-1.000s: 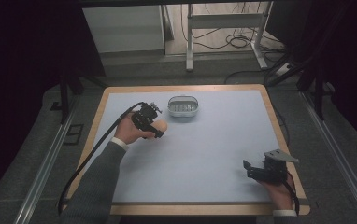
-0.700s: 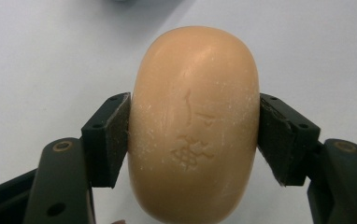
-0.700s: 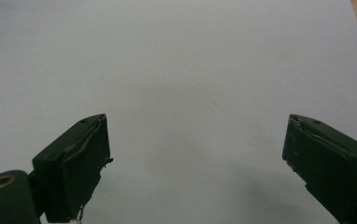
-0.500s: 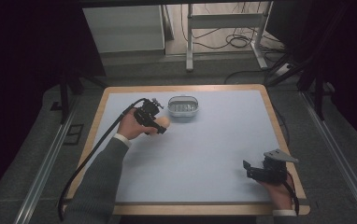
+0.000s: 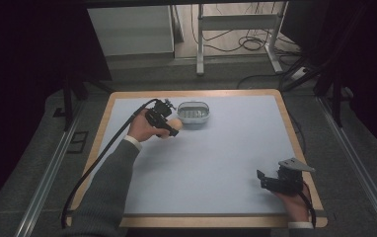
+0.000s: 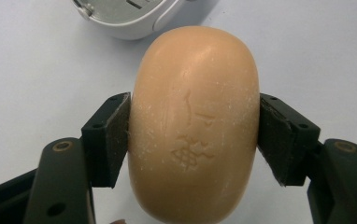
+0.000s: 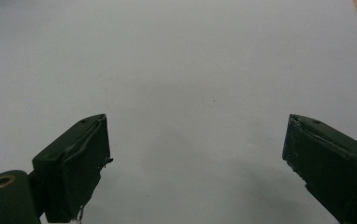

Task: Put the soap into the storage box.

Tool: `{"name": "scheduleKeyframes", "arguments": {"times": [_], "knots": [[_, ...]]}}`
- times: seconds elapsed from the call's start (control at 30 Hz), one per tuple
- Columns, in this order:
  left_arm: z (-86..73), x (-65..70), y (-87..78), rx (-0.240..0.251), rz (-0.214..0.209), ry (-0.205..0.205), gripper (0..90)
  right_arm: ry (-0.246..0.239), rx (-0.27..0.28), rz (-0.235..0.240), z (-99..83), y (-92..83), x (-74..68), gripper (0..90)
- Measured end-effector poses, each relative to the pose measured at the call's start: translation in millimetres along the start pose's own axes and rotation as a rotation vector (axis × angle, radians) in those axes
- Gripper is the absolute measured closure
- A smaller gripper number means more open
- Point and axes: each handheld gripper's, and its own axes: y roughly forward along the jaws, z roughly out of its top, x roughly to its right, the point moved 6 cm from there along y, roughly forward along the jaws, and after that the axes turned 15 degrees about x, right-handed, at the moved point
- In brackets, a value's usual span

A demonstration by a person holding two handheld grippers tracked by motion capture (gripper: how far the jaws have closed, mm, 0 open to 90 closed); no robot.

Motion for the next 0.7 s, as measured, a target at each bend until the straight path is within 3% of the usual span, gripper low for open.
{"name": "scheduleKeyframes", "arguments": {"times": [0.7], "knots": [[19.7,-8.0,4.9,0.007,0.0,-0.001,32.3,0.002,0.001,-0.003,0.4,-0.7,0.4,7.6]]}}
